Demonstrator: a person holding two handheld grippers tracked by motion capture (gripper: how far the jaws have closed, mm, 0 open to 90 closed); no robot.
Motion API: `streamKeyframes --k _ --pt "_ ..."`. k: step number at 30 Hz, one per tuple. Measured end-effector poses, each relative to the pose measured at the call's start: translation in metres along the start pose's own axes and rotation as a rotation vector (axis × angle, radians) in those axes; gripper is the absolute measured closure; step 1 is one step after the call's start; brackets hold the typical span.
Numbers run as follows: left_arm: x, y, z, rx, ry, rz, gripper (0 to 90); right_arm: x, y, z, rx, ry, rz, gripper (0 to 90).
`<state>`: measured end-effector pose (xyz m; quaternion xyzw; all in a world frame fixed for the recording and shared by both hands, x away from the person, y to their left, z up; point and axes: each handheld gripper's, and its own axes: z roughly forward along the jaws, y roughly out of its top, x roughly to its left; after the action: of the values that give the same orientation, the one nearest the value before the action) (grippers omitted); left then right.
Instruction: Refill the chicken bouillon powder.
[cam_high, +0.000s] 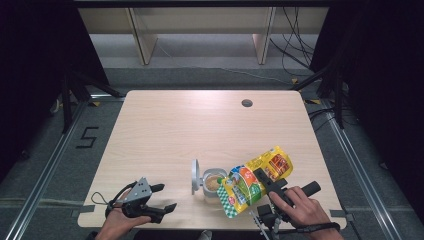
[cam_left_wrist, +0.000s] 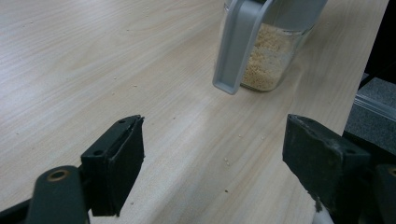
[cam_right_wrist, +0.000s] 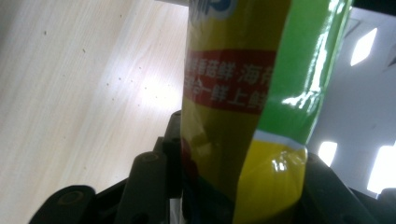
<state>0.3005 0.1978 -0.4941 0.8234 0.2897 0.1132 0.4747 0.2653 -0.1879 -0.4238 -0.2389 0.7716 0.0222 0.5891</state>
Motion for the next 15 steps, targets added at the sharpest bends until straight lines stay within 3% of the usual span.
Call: streamKeyframes --k 1,3,7,8,9,10,11,14,15 --pt "0.000 0.000 0.000 0.000 0.000 0.000 20.3 0.000 0.000 0.000 0.000 0.000 0.000 64.8" --pt "0.000 0.000 0.000 0.000 0.000 0.000 20.3 0.004 -0.003 0.001 -0.022 -0.014 0.077 65.0" --pt "0.000 0.000 0.000 0.000 0.000 0.000 20.3 0.005 -0.006 0.001 -0.036 -0.003 0.098 65.2" --pt "0.000 0.000 0.000 0.000 -0.001 -0.001 20.4 0.009 -0.007 0.001 -0.042 0.002 0.130 65.3" --pt "0.000 0.000 0.000 0.000 -0.001 -0.001 20.3 0.009 -0.007 0.001 -0.042 0.002 0.130 65.3" --pt "0.000 0.000 0.000 0.000 0.000 0.000 20.4 0.012 -0.008 0.001 -0.049 0.004 0.168 65.5" --pt "0.000 0.000 0.000 0.000 0.000 0.000 20.4 0.012 -0.008 0.001 -0.049 0.004 0.168 65.5" --pt "0.000 0.000 0.000 -0.001 0.000 -0.002 20.4 0.018 -0.013 0.003 -0.074 0.013 0.252 65.9" --pt "0.000 0.000 0.000 -0.001 0.000 -0.002 20.4 0.018 -0.013 0.003 -0.074 0.013 0.252 65.9"
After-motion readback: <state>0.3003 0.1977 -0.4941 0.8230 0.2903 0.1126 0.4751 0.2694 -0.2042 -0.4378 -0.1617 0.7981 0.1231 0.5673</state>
